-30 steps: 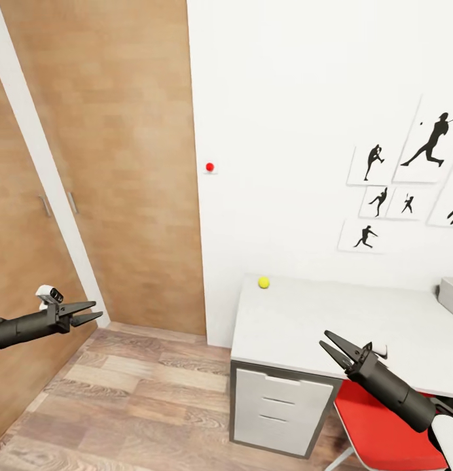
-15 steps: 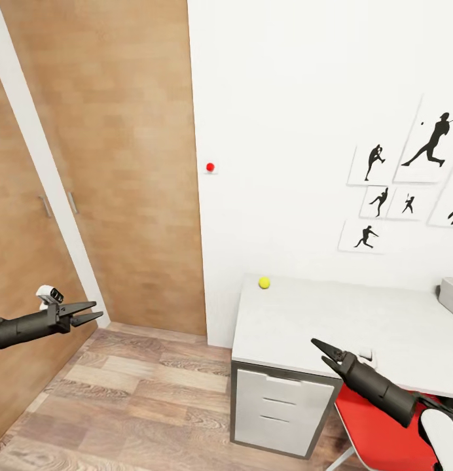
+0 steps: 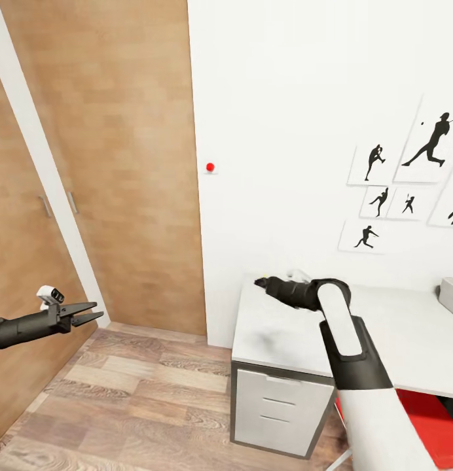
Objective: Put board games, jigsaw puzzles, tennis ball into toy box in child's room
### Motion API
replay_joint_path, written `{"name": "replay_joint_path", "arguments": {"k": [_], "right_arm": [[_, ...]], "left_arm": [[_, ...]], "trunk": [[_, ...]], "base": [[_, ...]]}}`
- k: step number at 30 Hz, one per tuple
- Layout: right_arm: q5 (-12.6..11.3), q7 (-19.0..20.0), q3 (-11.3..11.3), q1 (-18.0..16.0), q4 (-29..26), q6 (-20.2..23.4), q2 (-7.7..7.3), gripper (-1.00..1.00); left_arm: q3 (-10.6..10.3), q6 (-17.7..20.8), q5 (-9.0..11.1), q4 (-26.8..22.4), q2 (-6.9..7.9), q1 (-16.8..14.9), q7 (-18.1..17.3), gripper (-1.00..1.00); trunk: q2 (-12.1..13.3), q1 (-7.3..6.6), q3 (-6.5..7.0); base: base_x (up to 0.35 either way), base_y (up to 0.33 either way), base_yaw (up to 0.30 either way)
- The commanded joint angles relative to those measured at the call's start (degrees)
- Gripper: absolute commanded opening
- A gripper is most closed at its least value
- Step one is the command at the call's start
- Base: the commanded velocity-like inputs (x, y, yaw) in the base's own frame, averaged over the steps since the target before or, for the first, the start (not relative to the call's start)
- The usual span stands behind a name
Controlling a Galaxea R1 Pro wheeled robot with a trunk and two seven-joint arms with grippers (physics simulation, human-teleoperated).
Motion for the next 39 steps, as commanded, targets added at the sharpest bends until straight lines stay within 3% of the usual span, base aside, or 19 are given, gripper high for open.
{"name": "replay_joint_path", "arguments": {"k": [1,3,4,5,8,12,19,23,25,29,30,32,34,36,39], "right_arm": [[-0.5,-4.6,0.5,-2.3,2.2,0.3,1.06,1.00],[-0.6,-15.5,1.7,-10.3,13.2,0.1,3.99,1.00],[-0.6,-17.1,1.9,-12.1,16.2,-0.3,4.40,1.00],[-0.7,-20.2,2.2,-16.6,25.5,-2.3,5.04,1.00],[-0.8,-22.1,2.4,-20.4,34.3,-4.9,5.32,1.00],[-0.6,-22.8,2.6,-21.9,38.0,-6.3,5.29,1.00],[-0.1,-22.8,3.0,-22.1,38.7,-6.9,5.09,1.00],[-0.1,-22.7,3.0,-22.1,39.0,-6.9,5.03,1.00],[0.0,-22.7,3.1,-22.1,39.0,-6.9,5.02,1.00],[0.0,-22.7,3.1,-22.1,39.1,-6.8,4.99,1.00],[0.1,-22.7,3.1,-22.1,39.1,-6.8,4.94,1.00],[0.1,-22.7,3.2,-22.1,39.1,-6.9,4.87,1.00],[0.2,-22.7,3.2,-22.1,39.1,-6.9,4.86,1.00],[0.2,-22.7,3.3,-22.1,39.0,-6.9,4.87,1.00],[0.2,-22.7,3.5,-22.1,39.0,-6.9,4.90,1.00]], "left_arm": [[0.0,0.6,0.0,0.0,0.04,0.0,-0.2,1.00],[0.0,0.6,-0.1,0.0,0.08,0.0,-0.2,1.00],[0.0,0.6,-0.1,0.0,0.08,0.0,-0.2,1.00],[0.0,0.6,-0.1,0.0,0.09,0.0,-0.2,1.00],[0.0,0.5,-0.2,0.0,0.10,0.0,-0.2,1.00],[0.0,-0.4,-0.2,0.0,0.10,0.0,-0.2,1.00],[-0.4,-1.5,-0.2,-0.1,0.06,-0.1,-0.2,1.00],[-0.6,-1.6,-0.2,-0.4,-0.08,-0.1,3.1,1.00],[-0.6,-1.6,-0.3,-0.7,-0.21,-0.1,6.3,1.00],[-1.7,-1.3,-0.8,-2.3,-0.82,-0.1,18.5,1.00],[-2.1,-1.1,-0.8,-2.9,-1.48,-0.1,22.2,1.00],[-3.0,-1.0,-1.1,-3.6,-4.17,-0.2,28.9,1.00],[-3.4,-1.0,-1.4,-3.9,-5.72,-0.2,32.0,1.00],[-4.0,-1.2,-2.1,-4.2,-7.97,-0.2,38.5,1.00],[-4.3,-1.4,-2.3,-4.3,-9.22,-0.2,44.5,1.00]], "trunk": [[-0.1,0.04,-0.15],[-0.1,0.04,-0.15],[-0.1,0.04,-0.15],[-0.1,0.04,-0.15],[-0.1,0.04,-0.15],[-0.1,0.04,-0.15],[-0.1,0.04,-0.15],[-0.1,0.04,-0.15],[-0.1,0.04,-0.15],[-0.1,0.04,-0.18],[-0.1,0.04,-0.23],[-0.1,0.04,-0.36],[-0.1,0.04,-0.51],[-0.1,0.04,-0.68],[-0.1,0.04,-0.94]], "base": [[0.000,0.000,0.000],[0.000,0.000,0.000],[0.000,0.000,0.000],[0.000,0.000,0.000],[0.000,0.000,0.000],[0.088,0.042,0.000],[0.182,0.031,0.000],[0.033,0.002,0.000],[0.012,0.001,0.000],[0.004,0.000,-0.016],[0.001,0.000,-0.087],[0.001,0.000,-0.109],[0.000,0.000,-0.110],[0.000,0.000,-0.098],[0.000,0.000,-0.088]]}}
